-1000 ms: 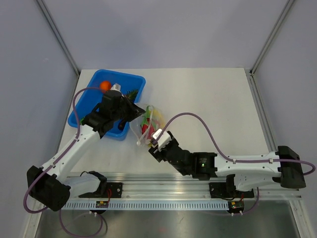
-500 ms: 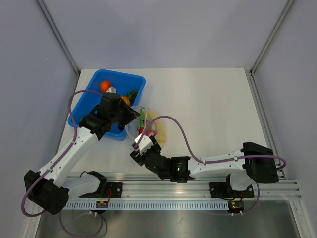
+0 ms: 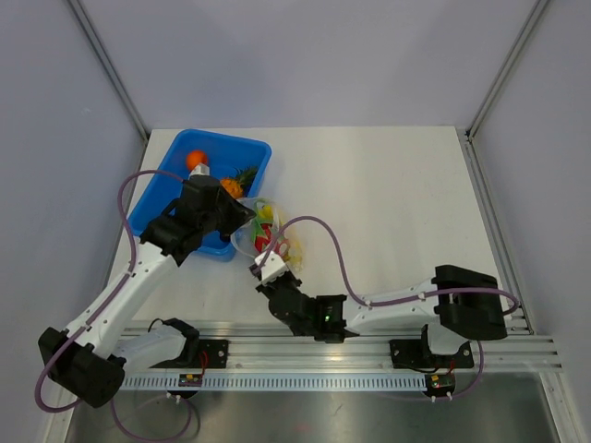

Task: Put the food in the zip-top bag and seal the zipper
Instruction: Zip the zipper food storage bag at the center of the board.

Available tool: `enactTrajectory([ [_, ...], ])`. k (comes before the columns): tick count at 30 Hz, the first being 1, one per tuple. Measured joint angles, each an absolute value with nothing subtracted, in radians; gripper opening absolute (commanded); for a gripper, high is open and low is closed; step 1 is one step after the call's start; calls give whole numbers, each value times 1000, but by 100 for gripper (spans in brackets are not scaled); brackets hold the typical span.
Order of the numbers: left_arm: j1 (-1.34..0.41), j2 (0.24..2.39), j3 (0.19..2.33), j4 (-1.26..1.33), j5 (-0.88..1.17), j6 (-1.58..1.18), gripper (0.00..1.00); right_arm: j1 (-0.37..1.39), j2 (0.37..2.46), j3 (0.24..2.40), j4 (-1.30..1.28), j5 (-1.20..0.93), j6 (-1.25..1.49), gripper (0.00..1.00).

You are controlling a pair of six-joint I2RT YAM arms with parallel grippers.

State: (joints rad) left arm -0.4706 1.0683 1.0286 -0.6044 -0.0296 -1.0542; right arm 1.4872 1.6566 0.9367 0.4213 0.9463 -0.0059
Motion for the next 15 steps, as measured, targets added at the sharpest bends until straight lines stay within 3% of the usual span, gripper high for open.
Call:
enactTrajectory([
  [1, -471, 1064, 1029, -605, -31, -1053, 0, 1483, 1629, 916, 420, 945, 1, 0],
  [2, -471, 1058, 1029, -605, -31, -1053, 7, 1474, 1593, 893, 418, 936, 11, 0],
  [3, -471, 1052, 1029, -605, -31, -1048, 33, 1459, 1554, 873, 408, 916, 23, 0],
  [6, -471, 1035, 1029, -582, -24, -1029, 92, 1378, 1388, 817, 355, 836, 71, 0],
  [10, -471, 1017, 1034, -540, 4, -960, 98, 1229, 1195, 802, 255, 682, 112, 0],
  [12, -471, 1014, 1037, -522, 25, -896, 93, 1179, 1132, 809, 193, 602, 118, 0],
  [13, -471, 1012, 1037, -513, 36, -850, 84, 1162, 1114, 816, 155, 561, 118, 0],
  [15, -471, 1002, 1037, -494, 62, -753, 80, 1139, 1096, 826, 96, 501, 118, 0],
])
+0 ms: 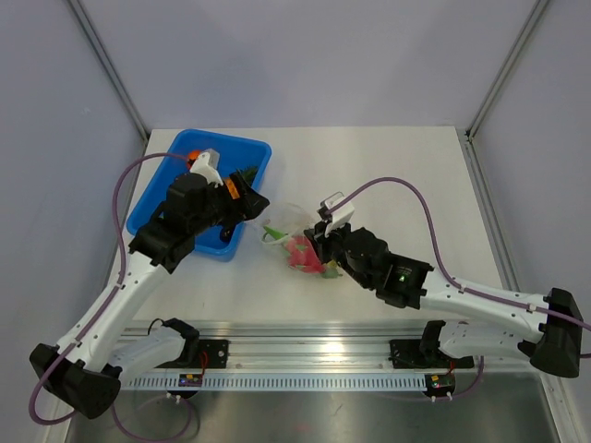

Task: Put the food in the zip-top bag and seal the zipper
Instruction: Zip the zipper food storage bag at the center of the board.

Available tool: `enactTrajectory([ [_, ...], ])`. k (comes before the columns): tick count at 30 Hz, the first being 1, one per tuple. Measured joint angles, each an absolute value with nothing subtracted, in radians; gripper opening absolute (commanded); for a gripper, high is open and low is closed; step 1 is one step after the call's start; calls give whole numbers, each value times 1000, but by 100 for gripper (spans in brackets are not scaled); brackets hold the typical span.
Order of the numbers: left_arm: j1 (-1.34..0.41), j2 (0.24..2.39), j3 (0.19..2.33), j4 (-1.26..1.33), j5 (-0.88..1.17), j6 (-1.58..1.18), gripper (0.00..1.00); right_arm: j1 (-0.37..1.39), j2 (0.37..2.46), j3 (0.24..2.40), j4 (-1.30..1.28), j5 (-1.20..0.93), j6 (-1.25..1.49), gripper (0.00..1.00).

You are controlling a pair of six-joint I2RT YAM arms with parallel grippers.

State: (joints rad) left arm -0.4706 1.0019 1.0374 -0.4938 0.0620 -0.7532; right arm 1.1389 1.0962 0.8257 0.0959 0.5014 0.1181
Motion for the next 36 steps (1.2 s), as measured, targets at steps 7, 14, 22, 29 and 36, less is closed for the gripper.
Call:
enactTrajectory([
  [7, -472, 954, 1048, -445, 261, -374, 66, 1076, 1076, 827, -39, 318, 132, 0],
  [14, -528, 947, 1018, -359, 489, -82, 81, 1044, 1047, 818, -86, 193, 145, 0],
  [22, -732, 953, 945, -282, 509, 197, 89, 984, 1029, 854, -209, 103, 138, 0],
  [29, -813, 1061, 981, -307, 467, 333, 85, 946, 1030, 889, -284, 41, 126, 0],
  [36, -897, 1161, 997, -304, 384, 411, 74, 933, 1031, 897, -316, 5, 122, 0],
])
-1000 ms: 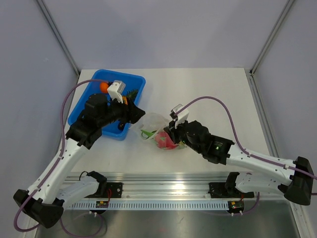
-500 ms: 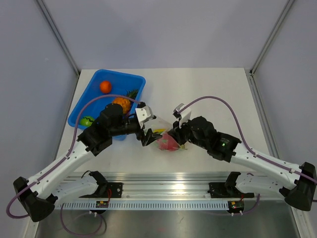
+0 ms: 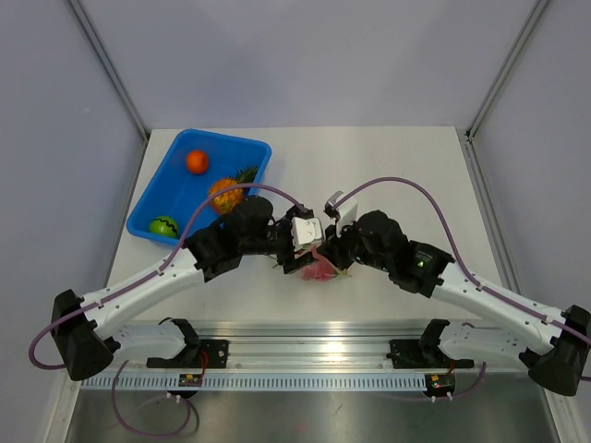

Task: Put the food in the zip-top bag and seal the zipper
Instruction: Zip the zipper food storage bag at the center of the board.

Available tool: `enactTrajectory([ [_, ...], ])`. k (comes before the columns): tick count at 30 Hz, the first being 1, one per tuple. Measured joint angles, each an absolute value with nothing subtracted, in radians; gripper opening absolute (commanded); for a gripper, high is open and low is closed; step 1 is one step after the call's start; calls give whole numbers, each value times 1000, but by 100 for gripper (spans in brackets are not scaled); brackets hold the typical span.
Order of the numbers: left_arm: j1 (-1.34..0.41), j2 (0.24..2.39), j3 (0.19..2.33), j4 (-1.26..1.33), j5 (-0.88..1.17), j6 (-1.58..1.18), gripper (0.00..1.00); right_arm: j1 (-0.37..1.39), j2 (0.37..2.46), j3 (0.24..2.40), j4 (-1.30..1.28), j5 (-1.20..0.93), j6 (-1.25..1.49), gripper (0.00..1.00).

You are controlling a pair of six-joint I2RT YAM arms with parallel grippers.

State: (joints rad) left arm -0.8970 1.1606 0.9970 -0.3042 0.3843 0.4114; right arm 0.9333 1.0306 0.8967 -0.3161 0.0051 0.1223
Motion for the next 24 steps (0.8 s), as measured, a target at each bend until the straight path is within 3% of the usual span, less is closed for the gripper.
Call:
enactTrajectory([
  [4, -896, 1161, 994, -288, 366, 423, 56, 930, 1023, 900, -334, -10, 122, 0],
  [5, -896, 1161, 992, -284, 366, 426, 40, 928, 1020, 900, -340, -12, 122, 0],
  [9, -896, 1160, 979, -267, 367, 424, 0, 920, 1000, 900, -358, -13, 122, 2],
  [10, -896, 1160, 977, -265, 368, 423, 0, 918, 996, 900, -365, -13, 122, 4],
  [13, -897, 1161, 974, -258, 370, 423, 0, 917, 990, 900, -381, -14, 123, 34],
  [24, -801, 1143, 918, -186, 461, 329, 0, 913, 761, 858, -383, 10, 15, 43],
])
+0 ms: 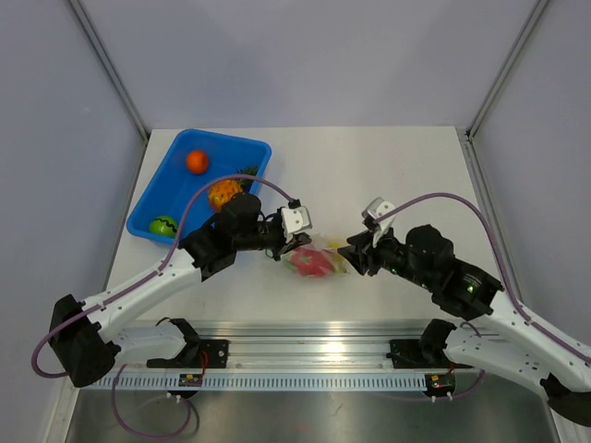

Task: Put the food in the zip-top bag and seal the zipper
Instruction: Zip the zipper food storage bag at the center of the board.

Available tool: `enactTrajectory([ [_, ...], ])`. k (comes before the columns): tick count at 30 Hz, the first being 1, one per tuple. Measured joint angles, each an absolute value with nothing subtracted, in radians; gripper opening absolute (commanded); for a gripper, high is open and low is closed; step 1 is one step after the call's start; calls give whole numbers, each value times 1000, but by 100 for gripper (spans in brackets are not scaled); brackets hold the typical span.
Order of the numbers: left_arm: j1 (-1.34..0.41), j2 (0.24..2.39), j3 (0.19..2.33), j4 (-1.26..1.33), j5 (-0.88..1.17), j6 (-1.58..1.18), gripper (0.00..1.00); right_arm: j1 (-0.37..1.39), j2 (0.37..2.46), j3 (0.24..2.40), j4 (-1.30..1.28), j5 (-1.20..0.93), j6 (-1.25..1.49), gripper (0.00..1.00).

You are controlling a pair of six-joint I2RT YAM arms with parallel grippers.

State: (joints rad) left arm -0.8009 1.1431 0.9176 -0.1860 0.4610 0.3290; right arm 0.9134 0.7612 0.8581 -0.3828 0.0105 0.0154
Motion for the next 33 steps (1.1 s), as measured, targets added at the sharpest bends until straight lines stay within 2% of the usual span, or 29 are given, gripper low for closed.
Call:
enactTrajectory([
  [4, -792, 1123, 903, -165, 490, 299, 0, 913, 679, 832, -366, 17, -46, 47],
  [7, -790, 1115, 900, -157, 505, 285, 0, 913, 725, 852, -364, 4, -67, 48],
  [12, -785, 1114, 900, -146, 517, 270, 0, 912, 881, 870, -360, -42, -86, 47],
  [19, -783, 1113, 900, -145, 529, 261, 0, 912, 917, 869, -311, -58, -114, 40],
  [33, -776, 1095, 880, -136, 543, 262, 0, 912, 930, 870, -281, -15, -187, 44],
])
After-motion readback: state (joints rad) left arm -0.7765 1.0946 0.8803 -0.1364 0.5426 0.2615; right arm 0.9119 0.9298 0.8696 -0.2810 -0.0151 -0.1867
